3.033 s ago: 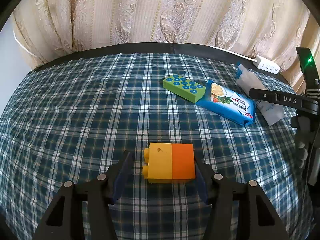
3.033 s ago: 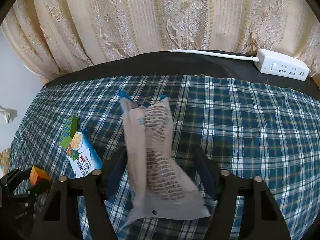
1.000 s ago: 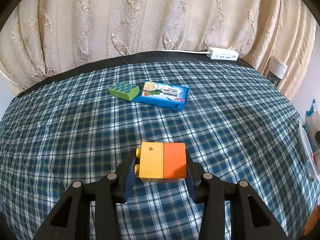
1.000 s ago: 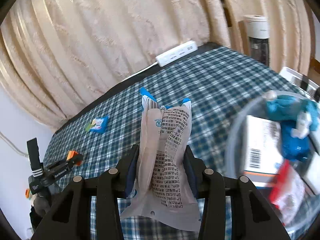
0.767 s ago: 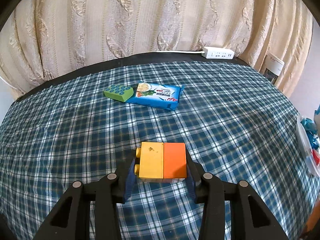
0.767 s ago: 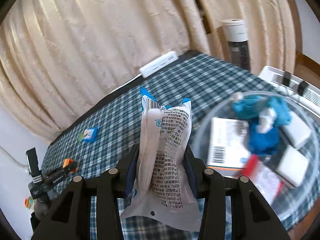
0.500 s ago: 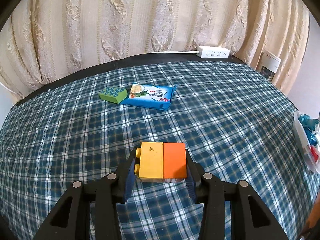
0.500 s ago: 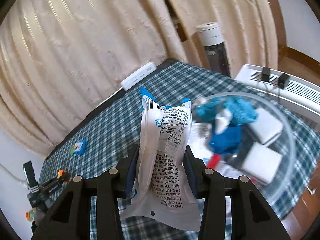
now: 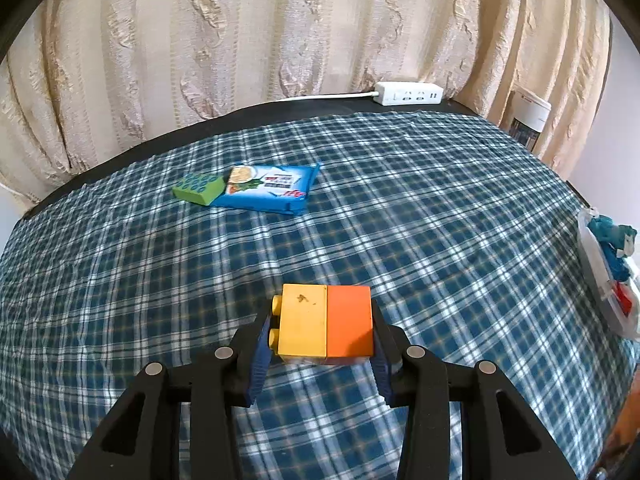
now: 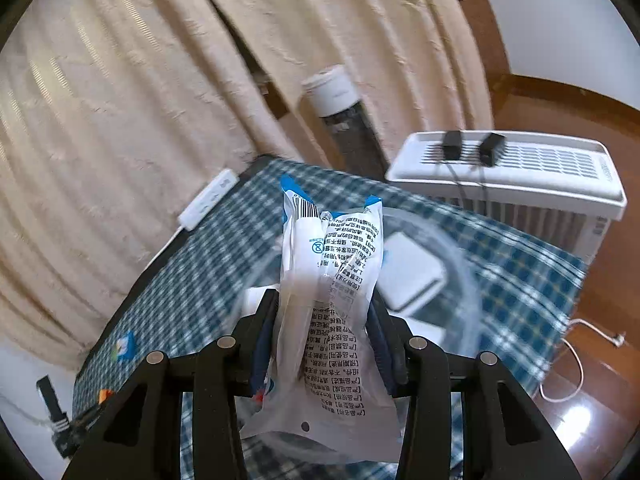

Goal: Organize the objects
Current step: 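Carry the block and the white packet toward the clear bowl with both tools, then open the right tool to drop the white packet into the bowl, then lower the orange-yellow block into the bowl and open the left tool, then withdraw both open tools from the bowl toward the remaining items, then grasp the blue cracker pack with the right tool and lift it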

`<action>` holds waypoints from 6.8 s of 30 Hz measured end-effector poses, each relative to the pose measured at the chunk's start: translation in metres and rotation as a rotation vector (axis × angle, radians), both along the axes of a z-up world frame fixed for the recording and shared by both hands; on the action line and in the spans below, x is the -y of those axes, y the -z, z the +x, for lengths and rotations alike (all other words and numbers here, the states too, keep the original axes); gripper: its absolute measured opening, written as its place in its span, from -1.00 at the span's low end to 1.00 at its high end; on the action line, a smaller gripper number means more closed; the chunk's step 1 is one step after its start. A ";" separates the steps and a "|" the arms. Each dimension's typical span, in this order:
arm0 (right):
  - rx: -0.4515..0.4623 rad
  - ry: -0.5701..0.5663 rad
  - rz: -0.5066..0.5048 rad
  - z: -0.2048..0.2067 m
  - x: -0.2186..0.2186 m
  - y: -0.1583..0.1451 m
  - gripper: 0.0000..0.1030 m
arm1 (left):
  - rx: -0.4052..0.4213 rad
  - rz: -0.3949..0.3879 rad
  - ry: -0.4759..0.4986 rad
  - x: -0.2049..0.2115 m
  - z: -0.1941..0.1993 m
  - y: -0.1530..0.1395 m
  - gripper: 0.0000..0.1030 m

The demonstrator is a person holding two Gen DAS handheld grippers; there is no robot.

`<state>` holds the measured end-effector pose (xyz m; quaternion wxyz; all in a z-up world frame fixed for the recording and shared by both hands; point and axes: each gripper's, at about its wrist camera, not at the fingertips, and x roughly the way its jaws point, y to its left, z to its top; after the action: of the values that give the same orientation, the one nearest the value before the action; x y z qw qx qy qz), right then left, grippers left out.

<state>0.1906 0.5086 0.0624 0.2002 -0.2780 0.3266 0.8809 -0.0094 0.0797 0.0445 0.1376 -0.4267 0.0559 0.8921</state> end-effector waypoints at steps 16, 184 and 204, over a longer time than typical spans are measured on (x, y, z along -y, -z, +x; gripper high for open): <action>0.032 0.008 -0.034 -0.017 -0.027 0.028 -0.12 | -0.015 -0.011 0.084 -0.055 0.015 -0.016 -0.12; 0.079 -0.879 0.295 -0.304 0.339 0.035 0.34 | -0.013 0.038 -0.341 0.090 -0.066 0.007 0.95; 0.140 -1.096 0.206 -0.379 0.372 0.060 0.34 | 0.042 0.048 -0.439 0.120 -0.086 0.020 0.95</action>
<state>-0.1888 0.1365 0.0028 -0.2394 -0.4439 0.0329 0.8629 -0.0951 -0.0400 0.0248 -0.0488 -0.4439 -0.0623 0.8926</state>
